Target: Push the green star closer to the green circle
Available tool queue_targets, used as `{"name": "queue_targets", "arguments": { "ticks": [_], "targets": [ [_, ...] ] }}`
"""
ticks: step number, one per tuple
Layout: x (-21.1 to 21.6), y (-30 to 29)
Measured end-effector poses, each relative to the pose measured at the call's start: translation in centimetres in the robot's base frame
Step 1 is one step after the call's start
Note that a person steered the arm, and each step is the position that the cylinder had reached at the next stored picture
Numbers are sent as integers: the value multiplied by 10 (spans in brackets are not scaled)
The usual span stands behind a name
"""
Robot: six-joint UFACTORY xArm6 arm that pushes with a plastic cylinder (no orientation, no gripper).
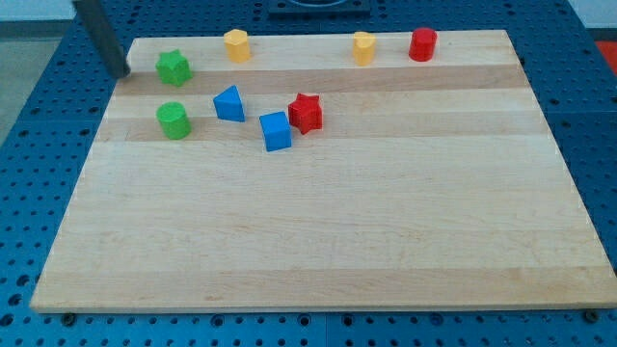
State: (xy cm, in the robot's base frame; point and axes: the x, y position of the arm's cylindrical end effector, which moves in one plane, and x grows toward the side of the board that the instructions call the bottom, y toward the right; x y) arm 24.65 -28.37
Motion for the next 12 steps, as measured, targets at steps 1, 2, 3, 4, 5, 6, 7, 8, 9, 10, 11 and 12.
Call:
{"name": "queue_targets", "arguments": {
  "ticks": [1,2,3,4,5,6,7,8,9,10,11,12],
  "targets": [
    [-30,55],
    [-10,91],
    [6,63],
    [6,45],
    [-14,45],
    [-33,34],
    [-21,15],
    [8,12],
    [29,16],
    [51,46],
    [74,72],
    [73,71]
  ]
}}
